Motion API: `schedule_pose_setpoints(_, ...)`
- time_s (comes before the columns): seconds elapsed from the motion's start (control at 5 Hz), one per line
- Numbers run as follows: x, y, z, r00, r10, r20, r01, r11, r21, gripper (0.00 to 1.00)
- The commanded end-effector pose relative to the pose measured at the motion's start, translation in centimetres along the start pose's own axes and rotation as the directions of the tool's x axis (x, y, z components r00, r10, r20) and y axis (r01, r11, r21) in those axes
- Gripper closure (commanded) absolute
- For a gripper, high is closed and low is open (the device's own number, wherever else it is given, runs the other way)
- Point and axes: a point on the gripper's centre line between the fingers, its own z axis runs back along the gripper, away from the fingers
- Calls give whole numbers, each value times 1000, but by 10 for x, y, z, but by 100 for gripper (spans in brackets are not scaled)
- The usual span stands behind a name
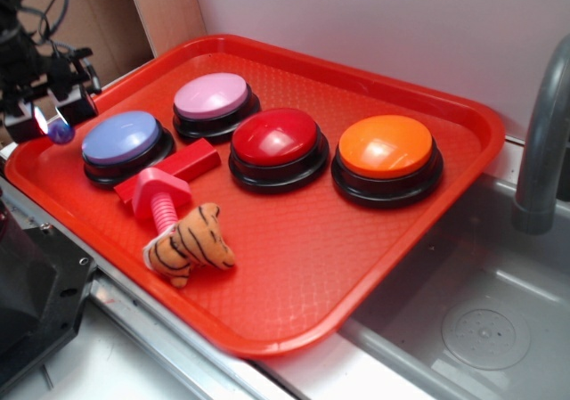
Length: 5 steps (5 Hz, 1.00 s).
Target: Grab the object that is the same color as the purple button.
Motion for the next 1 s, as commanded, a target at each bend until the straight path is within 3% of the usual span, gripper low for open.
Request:
schedule_pose_setpoints(0.0, -37, -54, 53, 924, -379, 44, 381, 911, -160, 100)
schedule_pose_setpoints(0.2, -64, -83, 61, 842, -540, 27, 529, 813, -245, 100)
schedule_pose_setpoints(0.4, -87, -104, 63, 782, -623, 8, 607, 758, -238, 100)
schedule_pose_setpoints(0.6, -103, -114, 63, 736, -677, 12, 651, 702, -288, 100)
schedule_pose_setpoints(0.8, -108, -115, 60, 732, -680, -21, 640, 699, -319, 100)
